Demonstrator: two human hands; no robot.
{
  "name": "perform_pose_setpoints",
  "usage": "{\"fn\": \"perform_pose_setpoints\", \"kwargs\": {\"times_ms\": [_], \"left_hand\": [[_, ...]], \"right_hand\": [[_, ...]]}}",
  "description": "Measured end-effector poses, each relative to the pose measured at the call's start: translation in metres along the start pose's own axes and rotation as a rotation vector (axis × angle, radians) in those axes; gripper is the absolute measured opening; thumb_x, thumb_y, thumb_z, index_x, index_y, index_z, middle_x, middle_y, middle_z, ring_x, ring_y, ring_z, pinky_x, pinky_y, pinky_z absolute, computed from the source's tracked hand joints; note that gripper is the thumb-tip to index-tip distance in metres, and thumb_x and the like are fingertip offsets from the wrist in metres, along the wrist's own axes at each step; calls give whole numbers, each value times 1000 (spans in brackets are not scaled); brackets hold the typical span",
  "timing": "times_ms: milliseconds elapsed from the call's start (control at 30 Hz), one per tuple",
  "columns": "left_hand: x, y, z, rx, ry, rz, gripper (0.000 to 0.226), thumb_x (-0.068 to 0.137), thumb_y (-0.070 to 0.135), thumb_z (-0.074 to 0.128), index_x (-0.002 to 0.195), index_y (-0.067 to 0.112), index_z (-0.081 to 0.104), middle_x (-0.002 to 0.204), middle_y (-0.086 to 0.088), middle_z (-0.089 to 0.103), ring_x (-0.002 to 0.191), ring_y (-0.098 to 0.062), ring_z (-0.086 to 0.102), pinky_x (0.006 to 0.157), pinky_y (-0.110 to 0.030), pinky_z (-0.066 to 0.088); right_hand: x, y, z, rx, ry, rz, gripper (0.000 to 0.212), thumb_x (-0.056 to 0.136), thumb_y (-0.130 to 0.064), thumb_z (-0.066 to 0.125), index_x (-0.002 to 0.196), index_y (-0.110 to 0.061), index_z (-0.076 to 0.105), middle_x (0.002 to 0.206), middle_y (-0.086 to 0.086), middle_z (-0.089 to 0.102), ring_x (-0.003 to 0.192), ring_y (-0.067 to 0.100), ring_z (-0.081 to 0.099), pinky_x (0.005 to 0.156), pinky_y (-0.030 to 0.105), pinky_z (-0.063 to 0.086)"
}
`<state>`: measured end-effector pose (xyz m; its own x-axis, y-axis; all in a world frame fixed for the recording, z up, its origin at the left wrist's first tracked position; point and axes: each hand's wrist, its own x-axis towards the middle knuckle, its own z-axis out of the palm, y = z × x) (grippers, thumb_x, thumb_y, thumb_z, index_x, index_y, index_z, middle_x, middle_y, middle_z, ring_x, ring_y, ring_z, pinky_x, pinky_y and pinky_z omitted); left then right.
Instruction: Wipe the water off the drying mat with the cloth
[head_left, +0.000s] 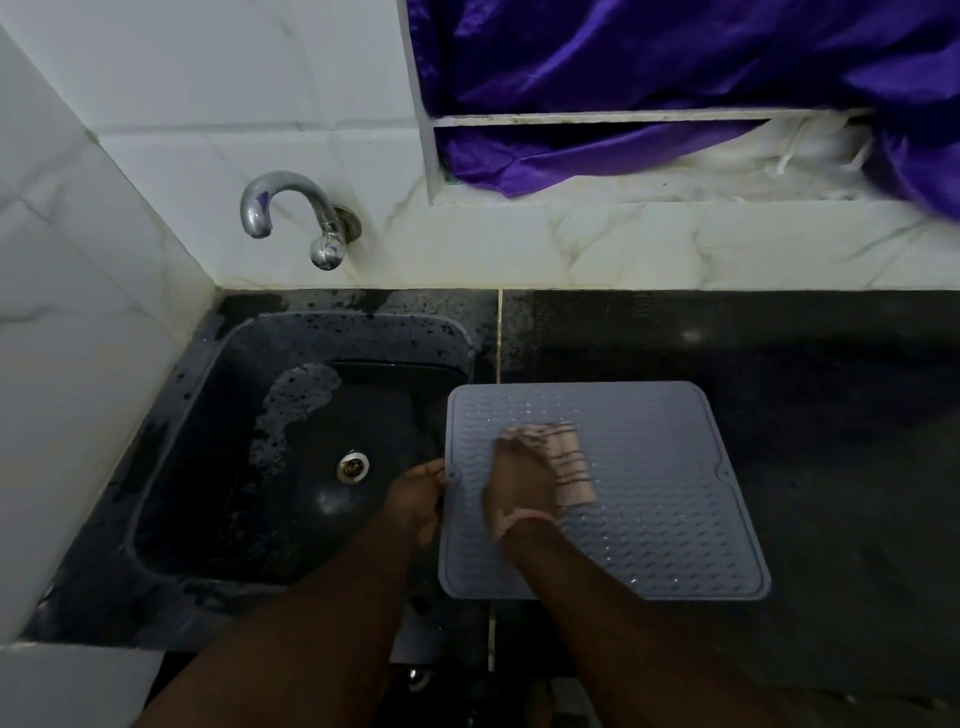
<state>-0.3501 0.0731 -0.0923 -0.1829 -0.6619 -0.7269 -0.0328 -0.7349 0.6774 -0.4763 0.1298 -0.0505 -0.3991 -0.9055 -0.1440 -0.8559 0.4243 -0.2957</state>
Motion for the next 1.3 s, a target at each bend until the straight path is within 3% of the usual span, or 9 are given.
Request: {"fn": "perform_pose_setpoints", "kwargs": {"times_ms": [167, 300, 433, 533, 767, 900, 1000, 1167, 1300], "left_hand": [[-5, 2, 2, -32, 22, -3, 35, 105, 9, 42, 134, -6, 54, 125, -28, 62, 101, -33, 65, 95, -47, 53], [-15, -1, 5, -45, -8, -12, 27, 100, -1, 49, 121, -5, 65, 119, -27, 69, 111, -43, 67, 90, -51, 59], [-23, -2, 1, -38, -2, -26, 25, 99, -2, 49, 112, -4, 70, 108, -24, 74, 100, -42, 72, 91, -58, 57], [-31, -2, -1, 8, -16, -15, 17, 98, 1, 57, 106, -3, 71, 99, -21, 76, 94, -39, 73, 86, -53, 60], [-31, -12, -5, -27, -28, 4, 22, 95, -6, 54, 113, -2, 67, 105, -22, 74, 98, -39, 71, 86, -50, 60], [-34, -10, -4, -41, -46, 9, 22, 101, 4, 51, 114, -3, 67, 110, -24, 71, 94, -36, 69, 77, -42, 61], [-35, -7, -11, -29, -72, -53, 25, 101, 0, 45, 112, 0, 67, 106, -25, 70, 88, -32, 68, 64, -35, 58], [-39, -3, -11, -26, -120, -31, 22, 100, -5, 48, 110, -8, 68, 108, -28, 70, 76, -33, 70, 50, -29, 57], [-39, -8, -7, -51, -60, -10, 23, 94, -11, 56, 113, -9, 67, 110, -28, 71, 100, -44, 69, 79, -48, 61]], "right_hand": [[-1, -33, -11, 536, -308, -232, 19, 95, -19, 58, 107, -20, 72, 110, 2, 71, 106, 20, 64, 100, 40, 49], [15, 34, -50, 804, -11, -41, 5, 91, -22, 67, 92, -23, 72, 89, -8, 72, 86, 8, 67, 84, 37, 57], [17, 121, -93, 513, 318, 274, 24, 97, -17, 53, 111, -24, 71, 108, 4, 72, 102, 27, 66, 90, 36, 52], [0, 146, -83, 308, 245, 479, 32, 100, -17, 49, 129, -15, 62, 125, 17, 63, 115, 37, 59, 97, 40, 46], [-37, 35, 4, -39, 106, 267, 29, 93, -12, 53, 121, -12, 59, 114, 10, 66, 103, 27, 64, 93, 40, 54], [-49, -45, 27, 87, -4, 115, 21, 98, -19, 51, 116, -15, 60, 110, 6, 67, 99, 24, 65, 86, 37, 55], [-49, -54, 18, 589, -179, 144, 19, 98, -19, 49, 108, -15, 65, 96, -1, 66, 92, 22, 64, 81, 35, 54], [-29, 37, -55, 770, 82, 196, 15, 96, -11, 56, 100, -14, 70, 98, 2, 71, 94, 19, 66, 85, 29, 54], [-21, 106, -85, 594, 277, 336, 14, 92, -12, 63, 105, -12, 68, 105, 7, 70, 98, 25, 65, 94, 42, 53]]}}
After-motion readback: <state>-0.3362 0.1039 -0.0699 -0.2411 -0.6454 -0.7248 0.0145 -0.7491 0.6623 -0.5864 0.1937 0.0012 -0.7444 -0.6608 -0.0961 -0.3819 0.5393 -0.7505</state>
